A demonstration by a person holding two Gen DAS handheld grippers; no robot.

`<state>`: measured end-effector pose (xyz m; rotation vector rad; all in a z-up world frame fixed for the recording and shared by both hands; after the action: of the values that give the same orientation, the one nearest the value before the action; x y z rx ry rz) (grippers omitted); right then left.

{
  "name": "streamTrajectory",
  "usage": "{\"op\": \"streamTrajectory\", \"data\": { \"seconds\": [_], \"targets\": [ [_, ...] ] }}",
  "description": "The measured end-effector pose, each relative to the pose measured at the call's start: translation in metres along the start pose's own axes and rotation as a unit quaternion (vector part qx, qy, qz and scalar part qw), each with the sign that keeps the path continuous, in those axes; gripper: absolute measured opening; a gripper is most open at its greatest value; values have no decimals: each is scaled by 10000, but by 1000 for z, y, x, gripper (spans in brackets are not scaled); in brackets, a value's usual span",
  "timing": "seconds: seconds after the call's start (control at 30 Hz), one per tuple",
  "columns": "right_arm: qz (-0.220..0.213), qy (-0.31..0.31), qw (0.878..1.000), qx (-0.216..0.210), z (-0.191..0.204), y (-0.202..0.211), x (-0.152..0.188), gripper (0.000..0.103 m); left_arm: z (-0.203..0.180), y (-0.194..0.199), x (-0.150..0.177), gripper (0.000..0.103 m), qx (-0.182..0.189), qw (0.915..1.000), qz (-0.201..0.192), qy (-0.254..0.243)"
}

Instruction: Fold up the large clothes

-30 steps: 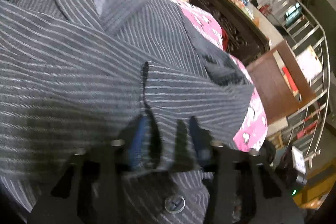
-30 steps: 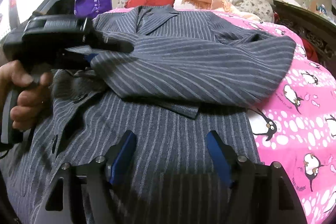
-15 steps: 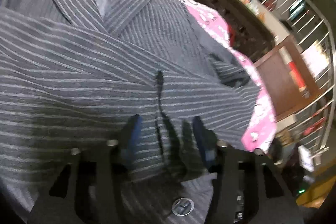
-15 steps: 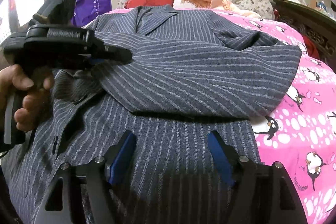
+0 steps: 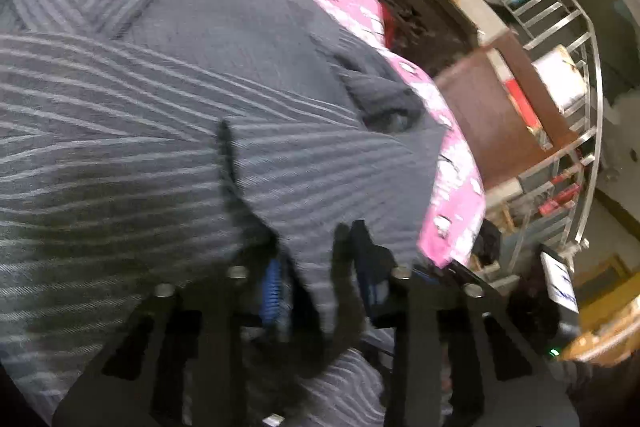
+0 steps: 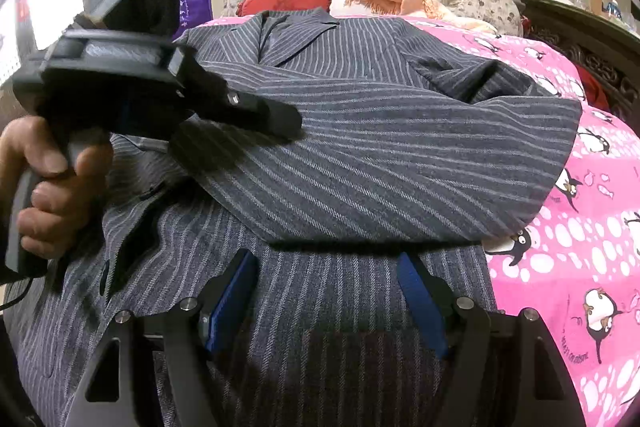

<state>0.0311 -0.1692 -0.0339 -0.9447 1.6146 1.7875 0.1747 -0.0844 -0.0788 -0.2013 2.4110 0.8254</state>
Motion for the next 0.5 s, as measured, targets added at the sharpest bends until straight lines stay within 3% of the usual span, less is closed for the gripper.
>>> {"op": "streamTrajectory", "data": {
  "seconds": [0.07, 0.1, 0.13, 0.23, 0.3, 0.37, 0.43, 0.5],
  "targets": [
    [1, -3, 10000, -1, 0, 0, 0, 72, 2, 1, -3, 16, -118, 9998, -144, 102],
    [1, -1, 10000, 1, 0, 0, 0, 72, -4, 3, -4, 6, -231, 9995, -196, -14],
    [0, -1, 10000, 2, 0, 0, 0, 72, -12, 5, -4, 6, -237, 9994, -213, -138],
    [-6, 0, 10000, 24, 0, 0, 0, 72, -66, 42, -13, 6, 320, 9938, -705, -795],
    [-11, 11, 10000, 34, 0, 0, 0, 72, -100, 90, -23, 5, 601, 9821, -1347, -1170],
    [-13, 12, 10000, 36, 0, 0, 1, 72, -112, 131, -30, 6, 586, 9705, -1902, -1359],
    [-12, 12, 10000, 35, 0, 0, 1, 72, -99, 177, -35, 6, 121, 9569, -2514, -1452],
    [-10, 6, 10000, 32, -1, 0, 1, 72, -56, 197, -35, 6, -449, 9561, -2675, -1112]
  ]
}}
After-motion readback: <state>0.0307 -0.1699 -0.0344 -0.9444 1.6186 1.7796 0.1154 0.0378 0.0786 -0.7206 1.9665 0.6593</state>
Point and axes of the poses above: each gripper's, at about its wrist camera, not at the fingertips, and y roughly against the way its jaws point, z to its left, x to its underside, the point moved 1 cm from there along -y, roughly the way its jaws point, and after that the axes turned 13 degrees about -z, right-handed, at the moved point
